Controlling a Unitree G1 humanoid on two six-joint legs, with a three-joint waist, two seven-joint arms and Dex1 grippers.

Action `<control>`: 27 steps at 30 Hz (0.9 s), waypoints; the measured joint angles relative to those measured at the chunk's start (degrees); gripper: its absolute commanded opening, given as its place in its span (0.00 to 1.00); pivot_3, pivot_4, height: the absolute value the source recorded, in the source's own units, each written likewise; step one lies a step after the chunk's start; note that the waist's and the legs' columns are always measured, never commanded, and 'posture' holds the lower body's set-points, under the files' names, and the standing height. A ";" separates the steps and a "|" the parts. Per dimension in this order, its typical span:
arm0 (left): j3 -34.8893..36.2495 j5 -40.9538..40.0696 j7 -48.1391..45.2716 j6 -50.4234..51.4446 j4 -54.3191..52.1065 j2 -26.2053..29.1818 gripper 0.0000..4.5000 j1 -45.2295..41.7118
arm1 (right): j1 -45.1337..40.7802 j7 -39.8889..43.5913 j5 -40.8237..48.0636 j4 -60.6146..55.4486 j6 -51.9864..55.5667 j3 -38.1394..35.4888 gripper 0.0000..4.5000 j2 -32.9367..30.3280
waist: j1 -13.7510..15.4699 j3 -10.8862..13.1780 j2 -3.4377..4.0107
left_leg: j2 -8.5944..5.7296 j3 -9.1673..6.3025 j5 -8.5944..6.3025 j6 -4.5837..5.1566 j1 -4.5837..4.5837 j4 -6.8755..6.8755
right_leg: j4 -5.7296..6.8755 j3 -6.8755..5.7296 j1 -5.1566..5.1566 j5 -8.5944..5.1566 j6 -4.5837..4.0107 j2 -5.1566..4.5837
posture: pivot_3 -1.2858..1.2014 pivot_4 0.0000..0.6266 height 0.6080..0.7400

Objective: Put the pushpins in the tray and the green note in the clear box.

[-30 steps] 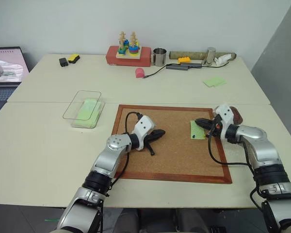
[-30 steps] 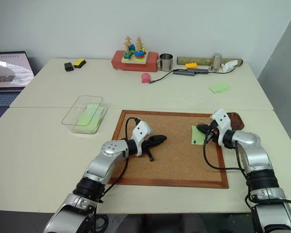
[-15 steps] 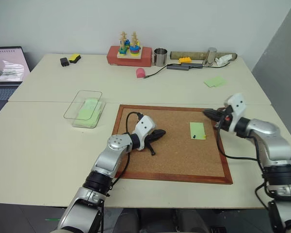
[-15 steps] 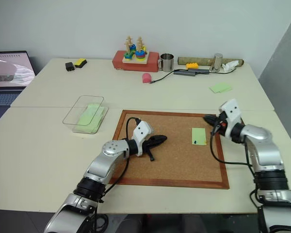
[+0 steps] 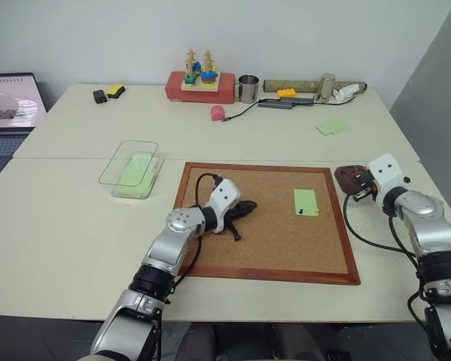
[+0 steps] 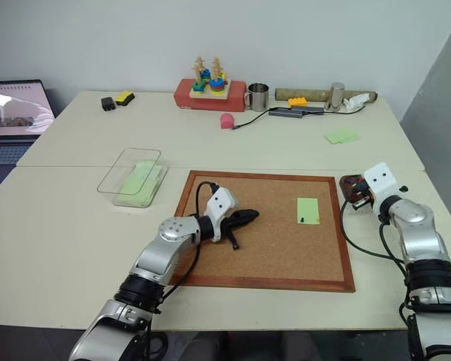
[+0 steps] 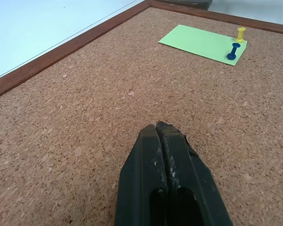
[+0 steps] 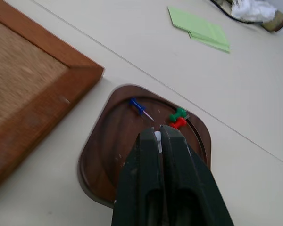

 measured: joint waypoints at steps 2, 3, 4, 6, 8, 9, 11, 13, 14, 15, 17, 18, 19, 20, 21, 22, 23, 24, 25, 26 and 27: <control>0.02 0.02 -0.04 -0.03 0.00 0.02 0.00 0.01 | -0.31 -0.21 0.06 0.92 -0.36 -0.07 0.29 0.06 | -0.01 0.00 0.00 | 0.00 0.00 0.00 0.00 0.00 0.00 | 0.00 0.00 0.00 0.00 0.00 0.00 | 0.52 0.24 1.00; 0.03 0.05 -0.02 -0.03 0.01 0.02 0.00 0.01 | -0.41 -0.24 0.09 1.03 -0.53 -0.07 0.34 0.07 | -0.01 0.00 0.01 | 0.00 0.00 0.00 0.00 0.00 0.00 | 0.01 0.00 0.00 0.00 0.00 0.00 | 0.52 0.24 1.00; 0.04 0.11 -0.02 -0.05 0.01 0.03 0.00 0.01 | -0.46 -0.24 0.21 1.04 -0.80 -0.30 0.37 0.16 | -0.01 0.00 0.01 | 0.00 0.00 0.00 0.00 0.00 0.00 | 0.01 0.00 0.00 0.00 0.00 0.00 | 0.52 0.24 1.00; 0.04 0.16 -0.02 -0.06 0.01 0.02 0.00 0.01 | -0.57 -0.24 0.37 1.00 -0.94 -0.79 0.48 0.24 | -0.01 0.00 0.01 | 0.00 0.00 0.00 0.00 0.00 0.00 | 0.01 0.00 0.01 0.00 0.00 0.00 | 0.52 0.24 1.00; 0.04 0.18 -0.02 -0.07 0.01 -0.02 0.00 0.01 | -0.59 -0.16 0.76 0.77 -0.92 -1.18 0.56 0.24 | -0.01 0.00 0.01 | 0.00 0.00 0.00 0.00 0.00 0.00 | 0.01 0.00 0.01 0.00 0.00 0.00 | 0.52 0.24 1.00; 0.04 0.19 -0.03 -0.08 0.00 -0.08 0.00 0.02 | -0.39 0.03 0.92 0.01 -0.86 -1.55 0.60 0.24 | -0.01 0.00 0.01 | 0.00 -0.01 0.00 0.00 0.00 0.00 | 0.01 0.00 0.00 0.00 0.00 0.00 | 0.52 0.24 1.00; 0.05 0.23 -0.03 -0.10 0.01 -0.09 0.00 0.04 | 0.29 0.62 2.26 -3.24 -0.55 -2.69 0.70 0.07 | 0.00 -0.01 0.03 | 0.00 -0.02 0.00 0.00 -0.01 0.00 | 0.01 -0.01 0.00 0.00 0.00 0.00 | 0.52 0.24 1.00; 0.05 0.25 -0.04 -0.10 0.00 -0.04 0.00 0.03 | 1.33 2.27 3.70 -7.46 0.53 -3.54 0.70 -0.50 | 0.03 -0.02 0.03 | 0.00 -0.03 0.00 0.00 -0.01 0.00 | 0.00 -0.02 0.01 0.00 0.01 0.00 | 0.52 0.24 1.00; 0.05 0.25 -0.01 -0.12 -0.02 -0.09 0.00 0.07 | 2.54 3.47 4.85 -10.15 1.37 -4.06 0.70 -0.90 | 0.11 -0.02 0.03 | 0.00 -0.06 0.00 0.00 -0.03 -0.01 | -0.01 -0.05 0.01 -0.01 0.01 0.00 | 0.52 0.24 1.00; 0.06 0.24 -0.08 -0.10 -0.02 -0.05 0.00 0.06 | 3.68 4.76 5.87 -12.62 2.22 -4.43 0.70 -1.29 | 0.12 -0.02 0.03 | 0.01 -0.06 0.00 0.00 -0.02 0.00 | -0.02 -0.05 0.03 -0.01 0.01 0.01 | 0.52 0.24 1.00; 0.05 0.25 -0.06 -0.11 -0.17 0.03 0.00 0.14 | 8.16 8.88 9.30 -19.65 4.70 -5.42 0.70 -2.74 | 0.20 -0.03 0.05 | -0.01 -0.12 0.00 0.00 -0.05 -0.03 | -0.03 -0.11 0.03 -0.03 0.05 -0.01 | 0.52 0.24 1.00; 0.06 0.23 -0.13 -0.10 -0.17 0.10 0.00 0.23 | 9.53 10.16 10.24 -21.57 5.48 -5.54 0.70 -2.90 | 0.16 -0.03 0.05 | 0.03 -0.09 -0.01 0.01 -0.01 -0.01 | -0.03 -0.07 0.03 -0.03 0.05 0.02 | 0.52 0.24 1.00; 0.07 0.23 -0.18 -0.09 -0.25 0.27 0.00 0.22 | 12.29 12.50 12.43 -25.15 7.09 -5.71 0.70 -3.22 | 0.04 -0.03 0.05 | 0.03 -0.07 -0.01 0.01 -0.01 -0.02 | -0.02 -0.06 0.04 -0.03 0.05 0.02 | 0.52 0.24 1.00; 0.04 0.24 -0.17 -0.08 -0.32 0.36 0.00 0.28 | 15.53 14.49 14.62 -29.03 8.22 -6.11 0.70 -3.43 | 0.08 -0.04 0.07 | 0.02 -0.12 -0.01 0.01 0.00 -0.03 | -0.02 -0.10 0.06 -0.04 0.06 0.01 | 0.52 0.24 1.00; 0.05 0.24 -0.24 -0.08 -0.32 0.38 0.00 0.30 | 17.36 15.78 16.09 -31.26 9.00 -6.10 0.70 -3.41 | 0.03 -0.04 0.06 | 0.05 -0.11 -0.01 0.01 0.00 -0.02 | -0.02 -0.08 0.06 -0.05 0.08 0.05 | 0.52 0.24 1.00; 0.05 0.25 -0.20 -0.07 -0.29 0.39 0.00 0.25 | 18.59 16.57 16.88 -32.72 9.59 -6.05 0.70 -3.40 | 0.02 -0.04 0.07 | 0.04 -0.10 -0.01 0.01 0.01 -0.01 | -0.01 -0.08 0.06 -0.11 0.19 0.04 | 0.52 0.24 1.00; 0.03 0.30 -0.18 -0.06 -0.23 0.52 0.00 0.24 | 20.50 17.65 18.38 -35.06 11.01 -5.98 0.70 -3.25 | -0.01 -0.04 0.06 | 0.04 -0.08 -0.01 0.01 0.01 0.00 | -0.01 -0.05 0.06 -0.17 0.28 0.04 | 0.52 0.24 1.00; 0.00 0.34 -0.18 -0.10 -0.22 0.68 0.00 0.23 | 21.43 17.94 19.10 -36.27 11.97 -5.96 0.70 -3.07 | -0.01 -0.04 0.06 | 0.04 -0.07 0.00 0.00 0.01 0.01 | -0.01 -0.05 0.06 -0.17 0.29 0.04 | 0.52 0.24 1.00; -0.06 0.39 -0.18 -0.10 -0.22 0.75 0.00 0.20 | 22.11 18.13 19.64 -37.15 12.60 -5.92 0.70 -2.88 | -0.01 -0.04 0.06 | 0.04 -0.06 0.00 0.01 0.02 0.01 | -0.02 -0.04 0.06 -0.17 0.29 0.04 | 0.52 0.24 1.00; -0.07 0.42 -0.18 -0.10 -0.22 0.82 0.00 0.20 | 22.64 18.33 20.15 -37.77 13.13 -5.62 0.70 -2.67 | -0.04 -0.04 0.06 | 0.04 -0.06 0.00 0.01 0.03 0.01 | -0.01 -0.03 0.06 -0.17 0.30 0.04 | 0.52 0.24 1.00; -0.08 0.42 -0.19 -0.11 -0.22 0.84 0.00 0.20 | 23.04 18.58 20.35 -38.20 13.70 -5.09 0.70 -2.30 | -0.05 -0.04 0.06 | 0.04 -0.06 0.00 0.01 0.03 0.01 | -0.01 -0.03 0.06 -0.17 0.30 0.04 | 0.52 0.24 1.00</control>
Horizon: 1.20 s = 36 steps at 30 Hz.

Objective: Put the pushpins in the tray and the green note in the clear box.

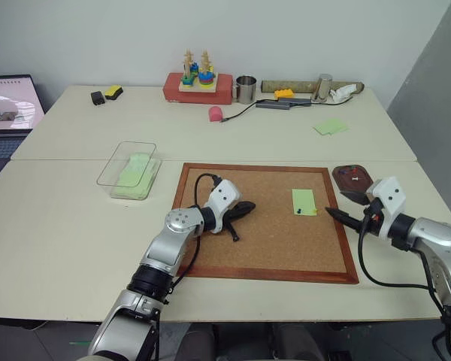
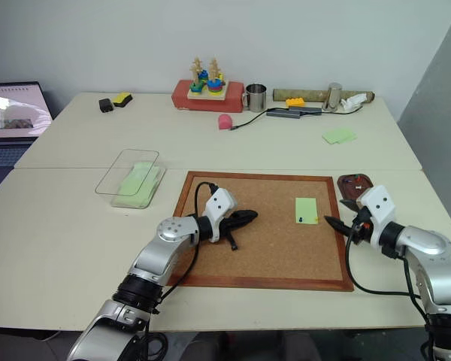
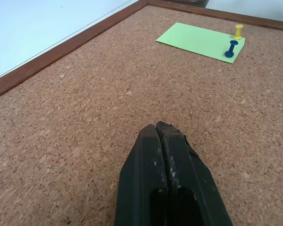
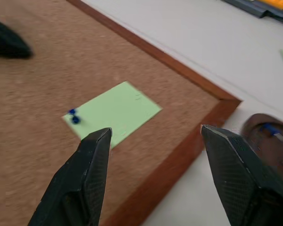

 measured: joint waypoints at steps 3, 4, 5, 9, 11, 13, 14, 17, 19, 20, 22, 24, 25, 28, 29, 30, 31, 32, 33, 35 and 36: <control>-0.14 0.00 -0.12 -0.01 0.00 0.04 0.00 -0.07 | 0.03 -0.07 -0.07 -0.12 0.61 1.77 0.70 1.27 | 0.01 0.00 0.00 | 0.00 -0.01 0.00 0.00 -0.01 -0.01 | -0.01 -0.01 -0.01 -0.01 0.01 0.00 | 0.52 0.24 1.00; -0.15 0.00 -0.18 -0.02 0.00 0.06 0.00 -0.08 | -0.04 -0.15 -0.11 -0.12 0.61 2.20 0.70 1.55 | 0.01 0.00 0.00 | 0.00 -0.01 0.00 0.00 -0.01 -0.01 | -0.02 -0.01 -0.01 -0.01 0.01 0.00 | 0.52 0.24 1.00; -0.24 0.00 -0.21 -0.02 0.00 0.06 0.00 -0.18 | -0.07 -0.23 -0.15 -0.12 0.61 2.77 0.70 2.11 | 0.02 0.00 0.00 | 0.00 -0.01 0.00 0.00 -0.02 -0.01 | -0.02 -0.01 -0.01 0.00 0.00 0.00 | 0.52 0.24 1.00; -0.51 0.06 -0.34 -0.36 0.17 0.17 0.00 -0.33 | -1.05 -0.69 -1.84 1.96 0.14 5.18 0.70 3.43 | 0.02 0.00 0.00 | 0.00 -0.01 0.00 0.00 -0.02 -0.01 | -0.02 -0.02 -0.01 0.00 0.00 0.00 | 0.52 0.24 1.00; -0.61 0.10 -0.35 -0.55 0.19 0.25 0.00 -0.34 | -1.77 -1.01 -2.29 3.59 -0.07 5.64 0.70 3.98 | 0.02 0.00 0.00 | -0.01 0.00 0.00 0.00 -0.02 -0.01 | -0.02 -0.01 -0.02 0.00 -0.01 0.00 | 0.52 0.24 1.00; -0.73 0.10 -0.38 -0.66 0.19 0.30 0.00 -0.36 | -2.84 -1.03 -2.55 5.39 -0.77 5.86 0.70 4.61 | 0.02 0.00 0.00 | -0.01 -0.01 0.00 0.00 -0.02 -0.02 | -0.02 -0.02 -0.02 0.02 -0.03 0.00 | 0.52 0.24 1.00; -0.77 0.10 -0.38 -0.69 0.19 0.30 0.00 -0.36 | -2.96 -1.01 -2.64 5.66 -1.00 5.88 0.70 4.62 | 0.02 0.00 0.00 | -0.01 -0.01 0.00 0.00 -0.02 -0.02 | -0.02 -0.02 -0.02 0.02 -0.04 0.00 | 0.52 0.24 1.00; -0.78 0.09 -0.49 -0.72 0.18 0.36 0.00 -0.34 | -3.30 -0.96 -2.73 7.28 -1.71 5.92 0.60 4.97 | 0.02 0.00 0.00 | -0.01 -0.01 0.00 0.00 -0.02 -0.03 | -0.03 -0.02 -0.02 0.03 -0.06 0.00 | 0.52 0.24 1.00; -0.78 0.09 -0.51 -0.71 0.18 0.46 0.00 -0.34 | -3.72 -0.93 -2.71 8.22 -2.17 5.98 0.50 5.34 | 0.01 0.00 0.00 | -0.01 -0.01 0.00 0.00 -0.02 -0.03 | -0.02 -0.02 -0.02 0.03 -0.05 0.00 | 0.52 0.24 1.00; -0.78 0.09 -0.51 -0.71 0.17 0.49 0.00 -0.33 | -4.05 -0.89 -2.70 8.65 -2.21 6.04 0.46 5.38 | 0.01 0.00 0.00 | 0.00 -0.01 0.00 0.00 -0.02 -0.02 | -0.02 -0.02 -0.02 0.03 -0.05 0.00 | 0.52 0.24 1.00; -0.79 0.09 -0.52 -0.71 0.17 0.49 0.00 -0.33 | -4.31 -0.80 -2.70 9.19 -2.32 6.04 0.36 5.39 | 0.01 0.00 0.00 | 0.00 -0.02 0.00 0.00 -0.02 -0.02 | -0.02 -0.02 -0.02 0.03 -0.05 0.00 | 0.52 0.24 1.00; -0.79 0.09 -0.60 -0.70 0.13 0.58 0.00 -0.30 | -4.32 -0.78 -2.68 9.27 -2.33 6.06 0.27 5.46 | 0.01 0.00 0.00 | 0.00 -0.02 0.00 0.00 -0.02 -0.03 | -0.02 -0.02 -0.02 0.03 -0.05 0.00 | 0.52 0.24 1.00; -0.80 0.09 -0.61 -0.70 0.12 0.61 0.00 -0.30 | -4.32 -0.78 -2.65 9.27 -2.33 6.06 0.21 5.52 | 0.01 0.00 0.00 | 0.00 -0.01 0.00 0.00 -0.02 -0.03 | -0.02 -0.02 -0.02 0.03 -0.05 0.00 | 0.52 0.24 1.00; -0.80 0.09 -0.61 -0.69 0.03 0.69 0.00 -0.25 | -4.32 -0.79 -2.62 9.27 -2.33 6.06 0.06 5.70 | 0.00 0.00 0.00 | 0.00 -0.01 0.00 0.00 -0.02 -0.03 | -0.02 -0.02 -0.02 0.03 -0.05 0.00 | 0.52 0.24 1.00; -0.80 0.09 -0.62 -0.69 0.03 0.69 0.00 -0.25 | -4.32 -0.79 -2.61 9.27 -2.33 6.06 0.03 5.73 | 0.01 0.00 0.00 | 0.00 -0.01 0.00 0.00 -0.02 -0.03 | -0.02 -0.02 -0.02 0.03 -0.05 0.00 | 0.52 0.24 1.00; -0.80 0.09 -0.62 -0.69 0.02 0.70 0.00 -0.24 | -4.32 -0.73 -2.49 9.27 -2.37 6.05 0.01 5.78 | 0.01 0.00 0.00 | 0.00 -0.02 0.00 0.00 -0.02 -0.03 | -0.02 -0.02 -0.02 0.03 -0.06 0.00 | 0.52 0.24 1.00; -0.80 0.09 -0.63 -0.69 0.02 0.72 0.00 -0.24 | -4.32 -0.66 -2.33 9.26 -2.45 6.05 0.01 5.79 | 0.00 0.00 0.00 | 0.00 -0.02 0.00 0.00 -0.02 -0.03 | -0.02 -0.02 -0.02 0.03 -0.05 0.00 | 0.52 0.24 1.00; -0.80 0.09 -0.63 -0.69 0.02 0.72 0.00 -0.23 | -4.32 -0.66 -2.28 9.26 -2.46 6.05 0.01 5.79 | 0.00 0.00 0.00 | 0.00 -0.01 0.00 0.00 -0.02 -0.03 | -0.02 -0.02 -0.02 0.03 -0.05 0.00 | 0.52 0.24 1.00; -0.80 0.09 -0.64 -0.69 0.02 0.73 0.00 -0.23 | -4.31 -0.65 -2.26 9.26 -2.46 6.05 0.01 5.79 | 0.00 0.00 0.00 | 0.00 -0.01 0.00 0.00 -0.02 -0.03 | -0.02 -0.01 -0.02 0.02 -0.04 0.00 | 0.52 0.24 1.00; -0.80 0.09 -0.65 -0.69 0.02 0.73 0.00 -0.23 | -4.31 -0.66 -2.19 9.25 -2.46 6.05 0.01 5.80 | 0.00 0.00 0.00 | 0.00 -0.01 0.00 0.00 -0.02 -0.03 | -0.02 -0.02 -0.02 0.02 -0.04 0.00 | 0.52 0.24 1.00; -0.80 0.09 -0.67 -0.69 0.01 0.74 0.00 -0.23 | -4.29 -0.70 -2.18 9.16 -2.42 6.04 0.01 5.79 | 0.00 0.00 0.00 | 0.00 -0.01 0.00 0.00 -0.02 -0.03 | -0.02 -0.02 -0.03 0.02 -0.05 0.00 | 0.52 0.24 1.00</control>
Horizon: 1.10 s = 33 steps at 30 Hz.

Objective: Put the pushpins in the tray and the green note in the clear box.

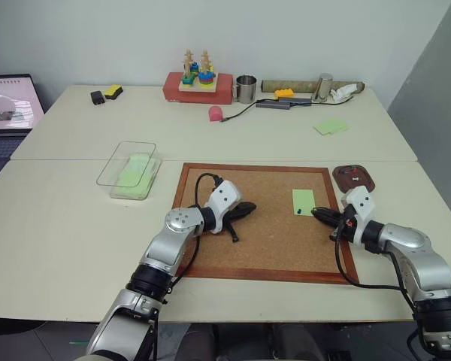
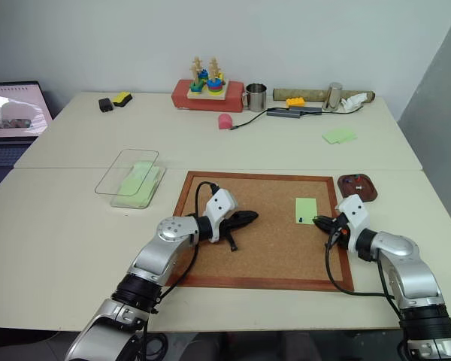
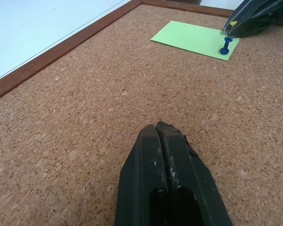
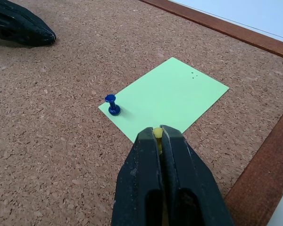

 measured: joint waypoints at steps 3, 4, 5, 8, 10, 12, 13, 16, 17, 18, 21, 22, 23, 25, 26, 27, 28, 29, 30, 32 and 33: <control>0.00 0.00 -0.01 0.05 -0.11 0.05 0.00 0.03 | 0.31 -0.25 0.12 -0.77 0.51 -0.14 0.01 0.00 | 0.00 0.00 0.00 | 0.00 0.00 0.00 0.00 -0.01 0.00 | 0.00 0.00 -0.01 0.00 0.00 0.00 | 0.52 0.24 1.00; 0.00 0.00 -0.07 0.05 -0.21 0.11 0.00 0.05 | 0.41 -0.27 0.17 -1.14 0.85 -0.26 0.01 0.00 | 0.01 0.00 0.00 | 0.00 0.00 0.00 0.00 -0.02 0.00 | 0.00 0.00 -0.02 0.00 0.00 0.00 | 0.52 0.24 1.00; 0.00 0.00 -0.16 0.07 -0.28 0.17 0.00 0.06 | 0.45 -0.27 0.34 -1.44 1.38 -0.40 0.01 0.00 | 0.01 0.00 0.00 | 0.00 0.00 0.00 0.00 -0.02 -0.01 | 0.00 0.00 -0.02 0.00 0.00 0.00 | 0.52 0.24 1.00; 0.00 -0.01 -0.34 0.14 -0.55 0.28 0.00 0.17 | 0.89 -0.33 2.05 -2.07 2.84 -1.32 0.01 0.25 | 0.01 0.00 0.00 | 0.00 0.00 0.00 0.00 -0.03 -0.01 | 0.00 0.00 -0.03 0.00 -0.01 0.00 | 0.52 0.24 1.00; 0.00 0.00 -0.35 0.26 -0.61 0.34 0.00 0.20 | 0.95 -0.33 3.41 -2.99 3.95 -2.32 0.01 0.59 | 0.00 0.00 0.00 | 0.00 0.00 0.00 0.00 -0.03 -0.01 | 0.00 0.01 -0.03 0.00 0.00 0.00 | 0.52 0.24 1.00; -0.02 0.00 -0.32 0.32 -0.61 0.32 0.00 0.23 | 0.70 -0.21 5.87 -5.34 4.90 -3.70 0.01 0.75 | 0.00 0.00 0.00 | 0.00 -0.01 0.00 0.00 -0.03 0.00 | 0.00 0.00 -0.02 -0.01 0.01 0.00 | 0.52 0.24 1.00; -0.03 0.00 -0.31 0.32 -0.62 0.30 0.00 0.23 | 0.30 -0.25 6.93 -6.39 5.52 -4.10 0.01 0.75 | 0.00 0.00 0.00 | 0.00 -0.01 0.00 0.00 -0.03 0.00 | 0.00 -0.01 -0.02 -0.01 0.01 0.00 | 0.52 0.24 1.00; -0.09 0.00 -0.31 0.36 -0.69 0.28 0.00 0.23 | -0.31 -0.39 8.40 -7.87 6.52 -5.54 0.01 0.68 | 0.00 0.00 0.00 | 0.00 -0.01 0.00 0.00 -0.03 0.00 | -0.02 -0.01 -0.01 -0.01 0.02 0.00 | 0.52 0.24 1.00; -0.09 0.00 -0.31 0.44 -0.75 0.28 0.00 0.24 | -0.30 -0.42 8.94 -8.09 6.85 -5.95 0.01 0.68 | 0.01 0.00 0.00 | 0.00 -0.01 0.00 0.00 -0.03 -0.01 | -0.02 -0.01 -0.01 -0.01 0.01 0.00 | 0.52 0.24 1.00; -0.09 0.00 -0.31 0.58 -0.83 0.29 0.00 0.24 | -0.30 -0.53 9.02 -8.24 7.20 -6.12 0.01 0.68 | 0.01 0.00 0.00 | 0.00 -0.01 0.00 0.00 -0.03 -0.01 | -0.02 0.00 -0.02 -0.01 0.01 0.00 | 0.52 0.24 1.00; -0.09 0.01 -0.30 0.94 -1.01 0.31 0.00 0.27 | -0.30 -0.88 9.56 -8.72 8.17 -6.20 0.01 0.68 | 0.01 0.00 0.00 | 0.00 -0.01 0.00 0.00 -0.03 -0.01 | -0.01 0.00 -0.02 -0.01 0.02 0.00 | 0.52 0.24 1.00; -0.09 0.01 -0.30 0.97 -1.05 0.31 0.00 0.28 | -0.30 -1.06 9.67 -8.84 8.29 -6.33 0.01 0.69 | 0.01 0.00 0.00 | 0.00 -0.01 0.00 0.00 -0.03 -0.01 | -0.01 -0.01 -0.02 -0.01 0.02 0.00 | 0.52 0.24 1.00; -0.09 0.00 -0.30 0.97 -1.09 0.31 0.00 0.30 | -0.30 -1.32 9.72 -8.88 8.37 -6.50 0.01 0.69 | 0.01 0.00 0.00 | 0.00 -0.01 0.00 0.00 -0.03 -0.01 | -0.02 0.00 -0.02 -0.01 0.02 0.00 | 0.52 0.24 1.00; -0.09 0.01 -0.30 1.00 -1.17 0.32 0.00 0.36 | -0.55 -2.05 9.59 -8.77 8.34 -7.22 0.01 0.67 | 0.02 0.00 0.00 | 0.00 0.00 0.00 0.00 -0.03 -0.01 | -0.02 0.01 -0.02 -0.01 0.01 0.00 | 0.52 0.24 1.00; -0.09 0.01 -0.30 1.03 -1.20 0.34 0.00 0.43 | -1.42 -3.35 8.36 -7.75 7.41 -7.33 0.01 0.40 | -0.02 0.00 0.00 | 0.00 0.01 0.00 0.00 -0.03 0.00 | -0.01 0.01 -0.02 -0.01 0.01 0.00 | 0.52 0.24 1.00; -0.09 0.01 -0.29 1.03 -1.20 0.34 0.00 0.41 | -2.72 -4.98 6.33 -5.98 6.22 -7.36 0.01 0.00 | -0.07 0.00 0.00 | 0.00 0.04 0.00 0.00 -0.02 0.01 | -0.01 0.03 -0.02 -0.01 0.02 0.00 | 0.52 0.24 1.00; -0.09 0.01 -0.29 1.02 -1.22 0.35 0.00 0.47 | -3.77 -6.72 4.29 -4.08 5.00 -7.59 0.01 -0.66 | -0.05 0.00 0.00 | -0.02 0.04 0.00 0.00 -0.01 0.00 | -0.01 0.03 -0.02 -0.01 0.02 -0.02 | 0.52 0.24 1.00; -0.09 0.01 -0.29 1.01 -1.26 0.34 0.00 0.50 | -5.21 -9.01 1.53 -1.46 3.40 -7.69 0.01 -1.25 | -0.05 0.00 0.00 | -0.01 0.04 0.00 0.00 -0.02 0.00 | -0.02 0.02 -0.02 -0.01 0.02 -0.01 | 0.52 0.24 1.00; -0.09 0.01 -0.30 0.99 -1.26 0.34 0.00 0.50 | -6.24 -10.78 -0.51 0.50 2.26 -7.74 0.01 -1.53 | -0.05 0.00 0.00 | -0.02 0.05 0.00 0.00 -0.02 0.00 | -0.02 0.03 -0.03 -0.01 0.01 -0.01 | 0.52 0.24 1.00; -0.09 0.01 -0.35 0.95 -1.29 0.29 0.00 0.50 | -7.87 -14.27 -4.54 4.38 0.25 -7.43 0.01 -1.61 | -0.04 0.00 0.00 | -0.01 0.04 0.00 0.00 -0.02 -0.02 | -0.01 0.02 -0.03 0.02 -0.03 -0.01 | 0.52 0.24 1.00; -0.10 0.01 -0.37 0.93 -1.29 0.28 0.00 0.50 | -8.25 -15.29 -5.67 5.58 -0.18 -7.13 0.01 -1.61 | -0.05 0.00 0.00 | -0.01 0.03 0.00 0.00 -0.02 -0.03 | -0.01 0.02 -0.03 0.04 -0.07 -0.01 | 0.52 0.24 1.00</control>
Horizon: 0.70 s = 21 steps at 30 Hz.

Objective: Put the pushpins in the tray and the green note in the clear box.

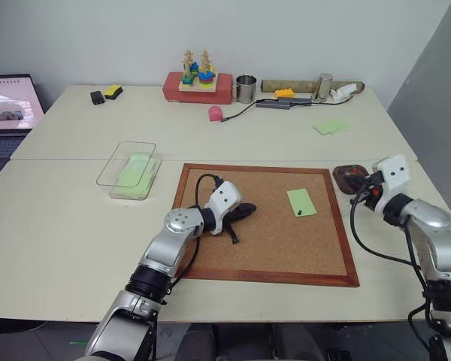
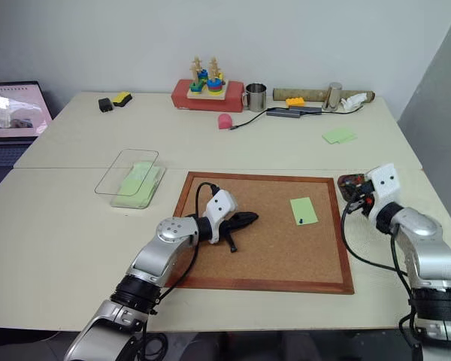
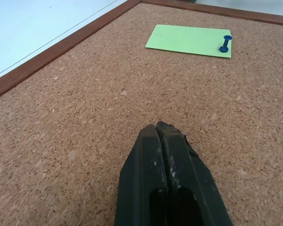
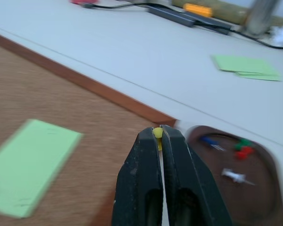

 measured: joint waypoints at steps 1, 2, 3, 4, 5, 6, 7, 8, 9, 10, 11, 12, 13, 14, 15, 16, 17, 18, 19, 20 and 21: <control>-0.01 0.00 0.00 -0.01 0.00 -0.03 0.00 -0.01 | -0.59 -1.22 -1.56 1.87 -0.64 0.62 0.01 0.02 | 0.00 0.00 0.00 | 0.00 0.01 0.00 0.00 0.00 0.00 | 0.00 0.01 0.00 0.04 -0.06 0.00 | 0.52 0.24 1.00; -0.01 0.00 0.03 -0.02 0.02 -0.09 0.00 -0.02 | -0.98 -2.02 -2.55 3.23 -1.04 0.98 0.01 0.07 | 0.00 0.00 0.00 | -0.01 0.01 0.00 0.00 -0.01 0.00 | 0.00 0.02 0.00 0.04 -0.07 -0.01 | 0.52 0.24 1.00; -0.01 0.01 0.05 -0.02 0.02 -0.13 0.00 -0.04 | -1.58 -2.87 -3.67 4.97 -1.47 1.20 0.01 0.16 | -0.01 0.00 0.00 | -0.01 0.02 0.00 0.00 -0.01 0.01 | 0.00 0.03 0.00 0.06 -0.10 -0.01 | 0.52 0.24 1.00; -0.01 0.01 0.06 -0.02 0.03 -0.16 0.00 -0.03 | -2.04 -3.38 -4.19 6.31 -1.82 1.22 0.01 0.20 | -0.01 0.00 0.00 | -0.01 0.03 0.00 0.00 -0.01 0.01 | 0.00 0.03 0.00 0.07 -0.12 -0.01 | 0.52 0.24 1.00; -0.01 0.01 0.05 -0.02 0.03 -0.16 0.00 -0.03 | -2.21 -3.90 -4.68 7.06 -1.98 1.22 0.01 0.19 | -0.01 0.00 0.00 | -0.01 0.03 0.00 0.00 -0.01 0.01 | 0.00 0.03 0.00 0.07 -0.12 -0.01 | 0.52 0.24 1.00; -0.01 0.01 0.00 -0.03 0.03 -0.16 0.00 0.01 | -2.94 -4.12 -5.22 8.50 -2.35 1.24 0.11 0.45 | -0.02 0.00 0.00 | -0.01 0.03 0.00 0.00 0.00 0.01 | 0.00 0.03 0.00 0.07 -0.12 -0.01 | 0.52 0.24 1.00; -0.01 0.01 0.06 -0.03 0.03 -0.17 0.00 0.00 | -3.58 -4.32 -5.59 9.70 -2.44 1.23 0.13 0.53 | -0.03 0.00 0.00 | -0.02 0.04 0.00 0.00 0.00 0.01 | 0.01 0.05 0.00 0.07 -0.12 -0.01 | 0.52 0.24 1.00; -0.01 0.01 0.06 -0.03 0.03 -0.18 0.00 0.02 | -3.83 -4.49 -5.62 10.36 -2.66 1.23 0.18 0.59 | -0.03 0.00 0.00 | -0.01 0.03 0.00 0.00 0.00 0.01 | 0.01 0.04 0.01 0.07 -0.12 -0.01 | 0.52 0.24 1.00; -0.01 0.01 0.10 -0.04 0.03 -0.18 0.00 0.02 | -3.94 -4.75 -5.71 11.13 -3.18 1.22 0.24 0.73 | -0.04 0.00 0.00 | -0.01 0.02 0.00 0.00 0.00 0.01 | 0.01 0.03 0.00 0.07 -0.12 -0.01 | 0.52 0.24 1.00; -0.01 0.01 0.09 -0.03 0.03 -0.18 0.00 0.02 | -3.95 -4.77 -5.71 11.37 -3.32 1.22 0.27 0.82 | -0.05 0.00 0.00 | -0.01 0.03 0.00 0.00 0.00 0.01 | 0.00 0.04 0.00 0.07 -0.12 -0.01 | 0.52 0.24 1.00; -0.01 0.01 0.10 -0.04 0.02 -0.18 0.00 0.02 | -3.96 -4.77 -5.70 11.61 -3.40 1.22 0.30 0.92 | -0.05 0.00 0.00 | -0.01 0.03 0.00 0.00 0.00 0.01 | 0.00 0.04 0.00 0.07 -0.12 -0.01 | 0.52 0.24 1.00; -0.01 0.01 0.10 -0.05 0.01 -0.18 0.00 0.03 | -3.96 -4.77 -5.66 11.97 -3.43 1.21 0.36 1.04 | -0.05 0.00 0.00 | -0.01 0.03 0.00 0.00 0.00 0.01 | 0.00 0.04 0.00 0.07 -0.12 -0.01 | 0.52 0.24 1.00; -0.01 0.01 0.10 -0.06 0.01 -0.18 0.00 0.05 | -3.96 -4.77 -5.64 12.08 -3.43 1.21 0.40 1.12 | -0.05 0.00 0.00 | -0.01 0.03 0.00 0.00 0.00 0.01 | 0.00 0.04 0.00 0.07 -0.12 -0.01 | 0.52 0.24 1.00; -0.01 0.01 0.11 -0.05 0.01 -0.18 0.00 0.04 | -3.97 -4.77 -5.62 12.09 -3.52 1.20 0.45 1.15 | -0.05 0.00 0.00 | -0.01 0.03 0.00 0.00 0.00 0.01 | 0.01 0.04 0.00 0.07 -0.12 -0.01 | 0.52 0.24 1.00; -0.01 0.01 0.12 -0.04 0.01 -0.18 0.00 0.04 | -3.99 -4.77 -5.62 12.09 -3.64 1.17 0.50 1.15 | -0.05 0.00 0.00 | -0.01 0.03 0.00 0.00 0.00 0.01 | 0.01 0.04 0.00 0.08 -0.12 -0.01 | 0.52 0.24 1.00; -0.01 0.01 0.12 -0.04 0.01 -0.18 0.00 0.04 | -4.02 -4.77 -5.60 12.09 -3.93 1.14 0.56 1.15 | -0.05 0.00 0.00 | -0.01 0.03 0.00 0.00 0.00 0.01 | 0.01 0.04 0.00 0.07 -0.12 -0.01 | 0.52 0.24 1.00; -0.01 0.01 0.12 -0.04 0.02 -0.18 0.00 0.04 | -4.06 -4.77 -5.59 12.09 -4.16 1.14 0.61 1.16 | -0.05 0.00 0.00 | -0.01 0.03 0.00 0.00 0.00 0.01 | 0.01 0.04 0.00 0.07 -0.12 -0.01 | 0.52 0.24 1.00; -0.01 0.01 0.12 -0.05 0.02 -0.18 0.00 0.04 | -4.14 -4.77 -5.58 12.09 -4.42 1.13 0.66 1.16 | -0.06 0.00 0.00 | -0.01 0.03 0.00 0.00 0.00 0.01 | 0.01 0.04 0.00 0.07 -0.12 -0.01 | 0.52 0.24 1.00; -0.01 0.01 0.12 -0.06 0.01 -0.18 0.00 0.04 | -4.16 -4.73 -5.51 12.07 -4.61 1.08 0.69 1.17 | -0.06 0.00 0.00 | -0.01 0.03 0.00 0.00 0.00 0.01 | 0.01 0.04 0.00 0.07 -0.12 -0.01 | 0.52 0.24 1.00; -0.01 0.01 0.12 -0.07 0.02 -0.18 0.00 0.04 | -4.17 -4.66 -5.48 12.04 -4.70 1.01 0.72 1.17 | -0.05 0.00 0.00 | -0.01 0.03 0.00 0.00 0.00 0.01 | 0.00 0.04 0.00 0.07 -0.12 -0.01 | 0.52 0.24 1.00; -0.01 0.01 0.11 -0.11 0.02 -0.18 0.00 0.05 | -4.08 -4.07 -5.02 11.23 -4.73 0.67 0.78 1.16 | -0.05 0.00 0.01 | -0.01 0.04 0.00 0.00 -0.01 0.01 | 0.01 0.05 0.00 0.07 -0.12 -0.01 | 0.52 0.24 1.00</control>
